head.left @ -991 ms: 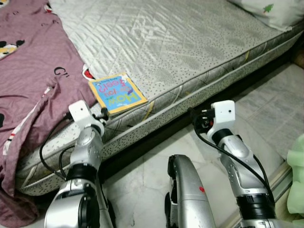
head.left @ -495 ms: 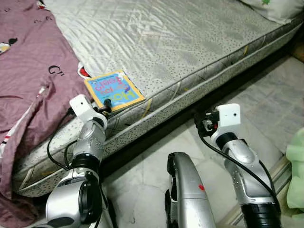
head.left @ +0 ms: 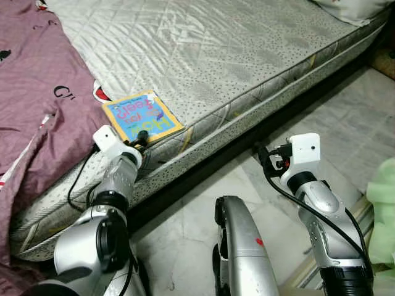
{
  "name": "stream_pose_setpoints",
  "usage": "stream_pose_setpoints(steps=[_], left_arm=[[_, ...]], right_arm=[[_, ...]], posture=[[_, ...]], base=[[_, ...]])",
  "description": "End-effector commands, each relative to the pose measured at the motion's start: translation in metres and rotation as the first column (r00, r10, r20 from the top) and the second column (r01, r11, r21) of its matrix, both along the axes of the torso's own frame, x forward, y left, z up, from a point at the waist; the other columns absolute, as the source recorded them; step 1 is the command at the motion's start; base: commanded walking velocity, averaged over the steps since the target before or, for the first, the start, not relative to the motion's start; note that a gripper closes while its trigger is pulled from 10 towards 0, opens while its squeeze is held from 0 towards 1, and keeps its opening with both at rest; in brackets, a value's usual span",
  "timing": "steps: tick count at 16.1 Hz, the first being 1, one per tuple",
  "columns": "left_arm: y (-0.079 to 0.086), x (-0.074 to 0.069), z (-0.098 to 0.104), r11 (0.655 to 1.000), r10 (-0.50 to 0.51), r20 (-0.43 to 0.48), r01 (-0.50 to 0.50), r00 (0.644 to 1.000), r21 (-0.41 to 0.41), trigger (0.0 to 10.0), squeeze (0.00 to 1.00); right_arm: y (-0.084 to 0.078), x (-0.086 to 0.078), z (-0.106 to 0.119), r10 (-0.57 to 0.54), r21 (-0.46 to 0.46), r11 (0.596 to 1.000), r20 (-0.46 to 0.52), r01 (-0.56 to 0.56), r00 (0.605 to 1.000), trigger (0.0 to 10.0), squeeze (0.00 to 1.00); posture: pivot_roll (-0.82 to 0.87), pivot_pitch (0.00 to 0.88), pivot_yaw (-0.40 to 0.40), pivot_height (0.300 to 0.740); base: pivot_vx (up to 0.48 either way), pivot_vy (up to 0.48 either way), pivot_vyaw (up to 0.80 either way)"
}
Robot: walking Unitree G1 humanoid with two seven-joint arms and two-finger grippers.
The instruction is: Clean up the room
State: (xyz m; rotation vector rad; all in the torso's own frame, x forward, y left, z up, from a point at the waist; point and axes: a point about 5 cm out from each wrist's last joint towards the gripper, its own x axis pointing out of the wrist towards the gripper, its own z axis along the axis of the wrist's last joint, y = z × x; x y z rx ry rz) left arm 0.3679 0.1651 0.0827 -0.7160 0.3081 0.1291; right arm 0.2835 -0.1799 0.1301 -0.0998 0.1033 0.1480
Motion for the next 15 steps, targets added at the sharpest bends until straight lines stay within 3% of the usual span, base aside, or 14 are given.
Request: stream_pose_setpoints(steps=[1, 2, 3, 4, 7, 15], left_arm=[[-0.002, -0.002, -0.006, 0.999, -0.029, -0.034, 0.028, 0.999, -0.038, 10.0, 0.0], [-0.006, -0.002, -0.007, 0.997, -0.052, -0.04, 0.05, 0.998, -0.063, 10.0, 0.0], [-0.008, -0.002, -0.007, 0.995, -0.064, -0.043, 0.061, 0.997, -0.078, 8.0, 0.0], [-0.009, -0.003, -0.008, 0.994, -0.072, -0.046, 0.068, 0.996, -0.083, 0.0, 0.0], [-0.011, -0.001, -0.006, 0.989, -0.079, -0.032, 0.074, 0.996, -0.126, 0.0, 0.0], [0.007, 0.003, 0.003, 0.991, 0.01, 0.011, -0.008, 1.0, -0.134, 0.0, 0.0]], right_arm=[[-0.003, -0.002, 0.005, -0.008, -0.008, 1.0, 0.012, 0.008, 1.0, 10.0, 0.0], [-0.002, -0.002, 0.006, -0.007, -0.011, 1.0, 0.014, 0.007, 1.0, 10.0, 0.0], [-0.002, -0.002, 0.007, -0.007, -0.013, 1.0, 0.015, 0.007, 1.0, 10.0, 0.0], [-0.002, -0.002, 0.007, -0.007, -0.014, 1.0, 0.016, 0.007, 1.0, 10.0, 0.0], [-0.002, -0.001, 0.01, -0.008, -0.017, 1.0, 0.025, 0.008, 1.0, 10.0, 0.0], [0.0, 0.004, 0.01, -0.002, -0.021, 1.0, 0.028, 0.002, 1.0, 10.0, 0.0]], posture=[[-0.33, 0.19, -0.036, 0.5], [-0.33, 0.19, -0.036, 0.5], [-0.34, 0.189, -0.036, 0.5], [-0.34, 0.189, -0.035, 0.5], [-0.34, 0.185, -0.035, 0.5], [-0.34, 0.175, -0.038, 0.5]], base=[[0.0, 0.0, 0.0], [0.0, 0.0, 0.0], [0.0, 0.0, 0.0], [0.0, 0.0, 0.0], [0.0, 0.0, 0.0], [0.0, 0.0, 0.0]])
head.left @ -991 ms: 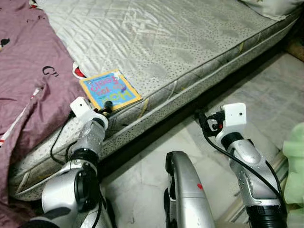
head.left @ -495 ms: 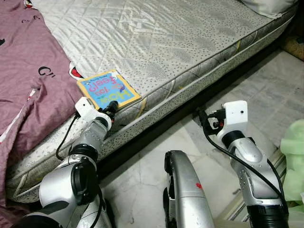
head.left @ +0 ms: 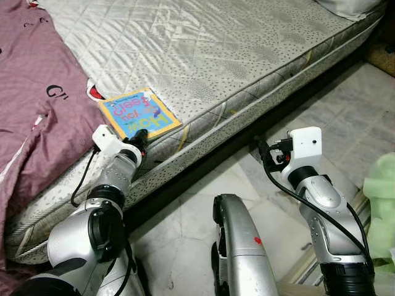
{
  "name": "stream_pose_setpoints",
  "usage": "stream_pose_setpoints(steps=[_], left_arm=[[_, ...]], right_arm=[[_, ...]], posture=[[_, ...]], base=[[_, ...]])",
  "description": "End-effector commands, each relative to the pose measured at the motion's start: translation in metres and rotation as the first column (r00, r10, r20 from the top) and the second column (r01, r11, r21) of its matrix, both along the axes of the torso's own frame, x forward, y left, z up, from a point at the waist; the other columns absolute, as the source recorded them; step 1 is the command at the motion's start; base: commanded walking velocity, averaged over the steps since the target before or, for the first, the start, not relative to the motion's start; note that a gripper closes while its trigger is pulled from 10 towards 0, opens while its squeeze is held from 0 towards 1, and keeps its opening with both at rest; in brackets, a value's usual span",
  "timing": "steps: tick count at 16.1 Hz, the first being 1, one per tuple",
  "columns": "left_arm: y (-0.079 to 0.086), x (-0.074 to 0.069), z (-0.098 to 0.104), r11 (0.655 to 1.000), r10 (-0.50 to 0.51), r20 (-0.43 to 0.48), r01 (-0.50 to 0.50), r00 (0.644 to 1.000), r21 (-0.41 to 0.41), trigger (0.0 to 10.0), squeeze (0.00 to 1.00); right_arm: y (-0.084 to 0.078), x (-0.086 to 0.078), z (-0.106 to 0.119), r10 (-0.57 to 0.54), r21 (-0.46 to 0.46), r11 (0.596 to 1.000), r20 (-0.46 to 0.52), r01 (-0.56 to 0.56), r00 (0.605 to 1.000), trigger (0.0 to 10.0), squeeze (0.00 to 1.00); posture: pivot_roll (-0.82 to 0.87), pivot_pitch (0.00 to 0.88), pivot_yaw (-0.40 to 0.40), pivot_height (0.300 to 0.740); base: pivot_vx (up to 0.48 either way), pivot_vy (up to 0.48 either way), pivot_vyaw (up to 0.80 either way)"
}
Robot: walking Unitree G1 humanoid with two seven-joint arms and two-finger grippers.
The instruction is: Clean up the room
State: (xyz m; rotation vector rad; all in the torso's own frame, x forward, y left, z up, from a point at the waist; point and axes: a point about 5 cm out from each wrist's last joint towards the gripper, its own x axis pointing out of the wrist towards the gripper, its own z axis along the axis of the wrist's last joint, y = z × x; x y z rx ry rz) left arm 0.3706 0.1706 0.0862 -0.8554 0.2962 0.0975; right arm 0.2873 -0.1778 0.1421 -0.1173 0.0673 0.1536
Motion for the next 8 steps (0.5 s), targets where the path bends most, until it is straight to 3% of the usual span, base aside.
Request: stream_pose_setpoints(steps=[1, 4, 8], left_arm=[[0.003, 0.0, 0.0, 1.0, 0.016, -0.01, -0.015, 1.0, 0.007, 0.0, 0.0], [0.007, 0.0, 0.002, 0.999, 0.031, 0.005, -0.031, 0.999, 0.032, 0.0, 0.0], [0.014, 0.003, 0.01, 0.99, 0.039, 0.049, -0.045, 0.998, 0.136, 0.0, 0.0]], right_arm=[[-0.002, 0.001, -0.002, -0.01, -0.007, 1.0, -0.008, 0.01, 1.0, 10.0, 0.0], [0.0, 0.003, -0.001, -0.006, -0.007, 1.0, -0.004, 0.006, 1.0, 10.0, 0.0], [0.003, 0.007, -0.002, -0.003, -0.006, 1.0, 0.002, 0.003, 1.0, 10.0, 0.0]], posture=[[-0.34, 0.173, -0.039, 0.5], [-0.33, 0.168, -0.04, 0.5], [-0.31, 0.15, -0.038, 0.5]], base=[[0.0, 0.0, 0.0], [0.0, 0.0, 0.0], [0.0, 0.0, 0.0]])
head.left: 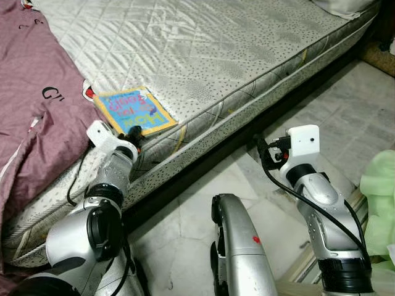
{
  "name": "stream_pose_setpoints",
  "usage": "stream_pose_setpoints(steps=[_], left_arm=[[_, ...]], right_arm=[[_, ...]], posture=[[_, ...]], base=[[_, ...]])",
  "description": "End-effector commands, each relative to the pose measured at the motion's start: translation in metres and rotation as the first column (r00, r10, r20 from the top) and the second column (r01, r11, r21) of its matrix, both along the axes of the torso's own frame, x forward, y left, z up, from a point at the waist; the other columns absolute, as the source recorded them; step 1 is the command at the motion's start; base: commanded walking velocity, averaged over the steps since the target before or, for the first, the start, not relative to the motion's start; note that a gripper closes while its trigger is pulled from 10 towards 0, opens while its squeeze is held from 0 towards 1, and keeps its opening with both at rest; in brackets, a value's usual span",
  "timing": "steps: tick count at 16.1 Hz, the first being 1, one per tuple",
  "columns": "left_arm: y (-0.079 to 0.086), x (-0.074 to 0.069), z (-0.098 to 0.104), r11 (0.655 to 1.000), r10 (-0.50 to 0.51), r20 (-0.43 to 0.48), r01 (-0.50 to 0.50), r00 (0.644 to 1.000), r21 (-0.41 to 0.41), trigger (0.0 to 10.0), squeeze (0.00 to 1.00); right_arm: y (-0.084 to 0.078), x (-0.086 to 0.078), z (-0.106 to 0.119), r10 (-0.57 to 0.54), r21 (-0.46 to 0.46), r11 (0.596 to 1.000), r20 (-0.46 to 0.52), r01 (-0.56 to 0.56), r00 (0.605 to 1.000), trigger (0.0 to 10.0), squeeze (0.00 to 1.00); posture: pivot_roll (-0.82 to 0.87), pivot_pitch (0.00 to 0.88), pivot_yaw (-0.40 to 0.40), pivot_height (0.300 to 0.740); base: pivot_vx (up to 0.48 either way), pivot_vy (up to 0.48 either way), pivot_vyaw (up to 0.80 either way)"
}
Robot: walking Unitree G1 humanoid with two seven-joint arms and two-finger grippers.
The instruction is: Clean up the room
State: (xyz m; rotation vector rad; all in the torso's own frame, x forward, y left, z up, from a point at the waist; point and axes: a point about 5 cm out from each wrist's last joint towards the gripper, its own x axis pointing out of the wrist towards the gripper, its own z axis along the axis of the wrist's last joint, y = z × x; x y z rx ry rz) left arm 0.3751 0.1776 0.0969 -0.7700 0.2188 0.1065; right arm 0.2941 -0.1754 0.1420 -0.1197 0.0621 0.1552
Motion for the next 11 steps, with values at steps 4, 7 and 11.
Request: stream_pose_setpoints(steps=[4, 7, 11], left_arm=[[0.017, 0.0, 0.005, 0.994, 0.05, 0.008, -0.05, 0.999, 0.096, 0.0, 0.0], [0.03, 0.005, 0.021, 0.982, 0.081, 0.059, -0.089, 0.995, 0.167, 0.0, 0.0], [0.047, 0.015, 0.069, 0.914, 0.039, 0.266, -0.142, 0.963, 0.381, 0.0, 0.0]], right_arm=[[0.008, 0.008, -0.001, 0.007, 0.012, 1.0, 0.011, -0.007, 1.0, 10.0, 0.0], [0.016, 0.016, -0.002, 0.01, 0.03, 0.999, 0.026, -0.011, 1.0, 10.0, 0.0], [0.041, 0.032, -0.004, 0.043, 0.101, 0.994, 0.049, -0.048, 0.998, 10.0, 0.0]], posture=[[-0.29, 0.127, -0.03, 0.5], [-0.25, 0.095, -0.015, 0.5], [-0.13, 0.021, -0.001, 0.5]], base=[[0.0, 0.0, 0.0], [0.0, 0.0, 0.0], [0.0, 0.0, 0.0]])
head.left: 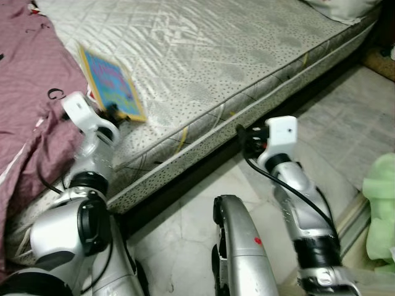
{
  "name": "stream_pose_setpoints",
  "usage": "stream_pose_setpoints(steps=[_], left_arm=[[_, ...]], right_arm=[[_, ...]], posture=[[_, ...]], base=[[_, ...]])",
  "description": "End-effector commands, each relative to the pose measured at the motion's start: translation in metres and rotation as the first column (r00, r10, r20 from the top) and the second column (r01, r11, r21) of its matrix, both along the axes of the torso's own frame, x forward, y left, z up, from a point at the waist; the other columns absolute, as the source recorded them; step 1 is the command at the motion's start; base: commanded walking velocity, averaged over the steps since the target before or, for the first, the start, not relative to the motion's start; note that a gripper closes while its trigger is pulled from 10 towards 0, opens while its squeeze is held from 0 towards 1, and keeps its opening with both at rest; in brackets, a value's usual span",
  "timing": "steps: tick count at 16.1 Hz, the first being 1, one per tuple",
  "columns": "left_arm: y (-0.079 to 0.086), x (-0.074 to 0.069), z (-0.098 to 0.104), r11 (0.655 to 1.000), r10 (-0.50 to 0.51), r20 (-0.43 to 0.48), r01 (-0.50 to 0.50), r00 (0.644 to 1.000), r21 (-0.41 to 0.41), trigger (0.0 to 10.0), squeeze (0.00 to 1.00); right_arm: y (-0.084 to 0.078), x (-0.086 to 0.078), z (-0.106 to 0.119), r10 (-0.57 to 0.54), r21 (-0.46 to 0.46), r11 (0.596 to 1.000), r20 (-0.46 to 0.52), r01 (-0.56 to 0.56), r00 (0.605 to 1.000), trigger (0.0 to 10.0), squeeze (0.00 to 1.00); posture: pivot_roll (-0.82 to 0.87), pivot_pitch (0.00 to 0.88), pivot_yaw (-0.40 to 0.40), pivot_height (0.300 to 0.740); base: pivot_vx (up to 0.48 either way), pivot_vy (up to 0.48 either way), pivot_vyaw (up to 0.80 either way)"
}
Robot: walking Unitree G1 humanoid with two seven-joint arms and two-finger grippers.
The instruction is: Clean up the room
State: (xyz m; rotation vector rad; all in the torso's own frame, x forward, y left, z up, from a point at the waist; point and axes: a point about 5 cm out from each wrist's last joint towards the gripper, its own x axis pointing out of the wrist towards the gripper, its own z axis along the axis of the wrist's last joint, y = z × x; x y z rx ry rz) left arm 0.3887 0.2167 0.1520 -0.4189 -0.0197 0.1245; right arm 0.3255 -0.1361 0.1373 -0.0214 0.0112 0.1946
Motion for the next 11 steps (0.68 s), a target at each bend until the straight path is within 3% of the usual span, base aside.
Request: stream_pose_setpoints(steps=[1, 3, 5, 6, 8, 11], left_arm=[[0.011, 0.001, 0.021, 0.995, 0.019, 0.097, -0.029, 0.995, 0.099, 0.0, 0.0], [0.02, -0.009, 0.028, 0.974, 0.037, 0.166, -0.072, 0.985, 0.213, 0.0, 0.0], [0.022, -0.016, 0.03, 0.96, 0.042, 0.198, -0.094, 0.979, 0.265, 0.0, 0.0], [0.018, -0.031, 0.027, 0.931, 0.011, 0.225, -0.092, 0.974, 0.353, 0.0, 0.0], [0.015, -0.038, 0.024, 0.926, 0.002, 0.226, -0.087, 0.974, 0.368, 0.0, 0.0], [0.001, -0.061, -0.001, 0.907, 0.006, 0.17, -0.077, 0.985, 0.413, 0.0, 0.0]], right_arm=[[0.011, 0.005, 0.0, 0.023, 0.018, 1.0, 0.01, -0.023, 1.0, 10.0, 0.0], [0.027, 0.012, 0.0, 0.063, 0.069, 0.996, 0.018, -0.064, 0.998, 10.0, 0.0], [0.032, 0.017, 0.0, 0.063, 0.094, 0.993, 0.016, -0.064, 0.998, 10.0, 0.0], [0.037, 0.02, 0.0, 0.067, 0.154, 0.986, 0.021, -0.07, 0.998, 10.0, 0.0], [0.039, 0.022, 0.0, 0.065, 0.169, 0.983, 0.025, -0.068, 0.998, 10.0, 0.0], [0.047, 0.027, 0.012, 0.07, 0.235, 0.968, 0.098, -0.091, 0.993, 10.0, 0.0]], posture=[[-0.11, 0.007, 0.0, 0.5], [-0.07, 0.0, 0.007, 0.5], [-0.05, 0.0, 0.012, 0.5], [-0.02, 0.0, 0.017, 0.5], [-0.01, 0.0, 0.017, 0.5], [0.0, 0.0, 0.023, 0.508]], base=[[0.0, 0.0, 0.0], [0.0, 0.0, 0.0], [0.0, 0.0, 0.0], [0.0, 0.0, 0.0], [0.0, 0.0, 0.0], [0.0, 0.0, -0.14]])
